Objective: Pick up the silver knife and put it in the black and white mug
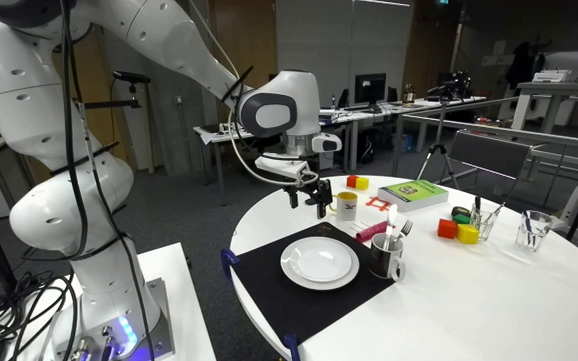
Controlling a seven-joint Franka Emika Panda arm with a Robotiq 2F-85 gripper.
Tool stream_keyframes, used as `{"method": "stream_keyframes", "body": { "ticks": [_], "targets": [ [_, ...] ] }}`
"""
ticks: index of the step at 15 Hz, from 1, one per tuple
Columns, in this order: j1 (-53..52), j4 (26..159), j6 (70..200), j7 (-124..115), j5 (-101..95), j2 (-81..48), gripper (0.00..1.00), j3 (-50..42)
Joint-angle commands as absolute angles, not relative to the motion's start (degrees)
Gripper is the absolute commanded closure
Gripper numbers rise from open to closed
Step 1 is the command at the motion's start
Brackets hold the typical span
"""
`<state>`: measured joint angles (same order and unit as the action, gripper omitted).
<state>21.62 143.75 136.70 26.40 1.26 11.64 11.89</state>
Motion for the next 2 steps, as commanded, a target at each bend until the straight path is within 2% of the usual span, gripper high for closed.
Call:
{"method": "stream_keyframes", "body": {
  "ticks": [1,2],
  "targets": [
    [14.61,143.71,136.64,24.8,-0.87,11.36,0.0,4.88],
    [14.61,143.71,136.64,24.8,-0.87,11.36,0.0,4.88]
  ]
}}
